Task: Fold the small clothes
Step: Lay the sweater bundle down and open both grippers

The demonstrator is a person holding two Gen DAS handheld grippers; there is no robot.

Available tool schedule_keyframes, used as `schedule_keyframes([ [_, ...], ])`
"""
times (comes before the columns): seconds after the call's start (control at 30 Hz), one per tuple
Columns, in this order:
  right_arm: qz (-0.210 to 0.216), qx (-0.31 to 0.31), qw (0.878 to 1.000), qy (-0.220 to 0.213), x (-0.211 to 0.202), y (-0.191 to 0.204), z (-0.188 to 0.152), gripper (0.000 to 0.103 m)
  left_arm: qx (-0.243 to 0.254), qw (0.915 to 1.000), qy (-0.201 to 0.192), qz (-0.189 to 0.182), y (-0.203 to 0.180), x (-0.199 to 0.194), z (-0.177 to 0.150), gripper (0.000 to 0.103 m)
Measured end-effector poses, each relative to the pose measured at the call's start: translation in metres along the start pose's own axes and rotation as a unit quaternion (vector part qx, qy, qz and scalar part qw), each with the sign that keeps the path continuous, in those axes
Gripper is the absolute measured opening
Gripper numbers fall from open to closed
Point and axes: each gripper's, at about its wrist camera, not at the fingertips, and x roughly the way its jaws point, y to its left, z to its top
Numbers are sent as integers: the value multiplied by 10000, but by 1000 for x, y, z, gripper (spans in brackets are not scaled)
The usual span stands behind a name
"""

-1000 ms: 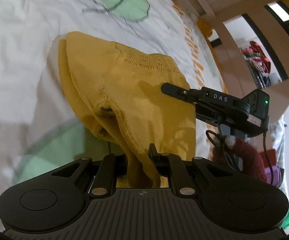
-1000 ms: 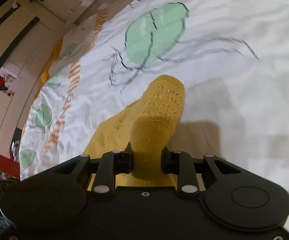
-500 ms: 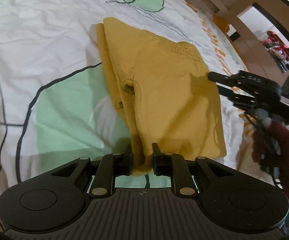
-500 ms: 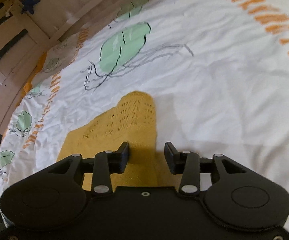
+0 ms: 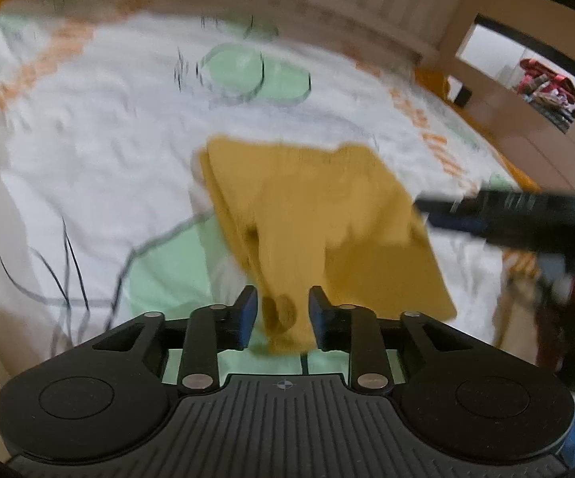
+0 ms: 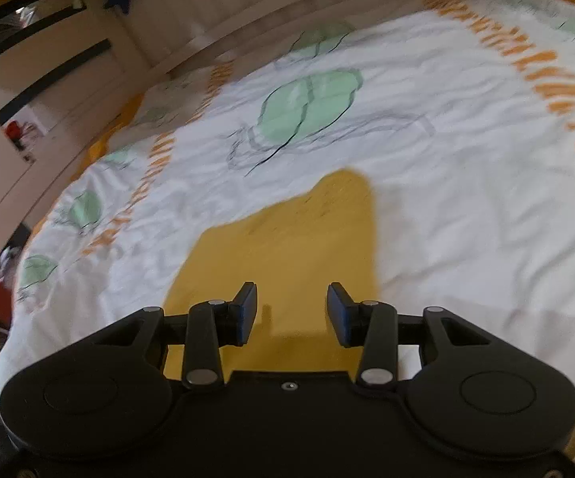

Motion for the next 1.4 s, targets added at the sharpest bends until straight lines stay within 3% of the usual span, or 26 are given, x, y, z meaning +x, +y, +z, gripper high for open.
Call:
schedule_keyframes([
  [0.07,56,13,9999,113,7,2,-8,51,57,9998,-180,72,-4,-2,7,34],
  [0.13,-86,95,9995,271,14,-2,-15,51,75,9997,-229,106,-7,1,16,46],
  [0.23,-386,401,9968,571,24,-20,-28,45,99,9995,-294,103,-11,10,27,48],
  [0.33,-370,465,9969,513,17,-26,-34,44,205,9991,-338,138,-18,25,38,51],
  [0.47,-429,260,9975,499,12,-20,-37,44,96,9977,-479,462,-18,49,48,52],
  [0.57,-438,167,9977,487,9,-16,-37,47,-116,9980,-275,556,-8,66,48,52],
  [0.7,-433,-104,9986,271,-4,-5,-33,51,-331,9966,401,637,10,92,36,54],
  [0.77,-452,-336,9984,-10,-12,4,-25,52,-544,9965,362,513,18,91,31,57],
  [0.87,-453,-573,9969,-305,-10,13,-7,59,-505,9966,389,529,17,88,30,57],
  [0.97,-439,-686,9955,-480,5,16,11,59,-477,9964,412,569,16,87,30,57],
  [1.13,-471,-842,9946,-376,47,14,26,59,-465,9962,408,606,15,87,32,58],
  [1.27,-876,-744,9933,99,88,-10,22,57,-430,9962,418,635,12,90,33,60],
  [1.4,-814,-740,9939,-58,82,-10,18,58,-412,9957,446,694,9,92,34,65],
])
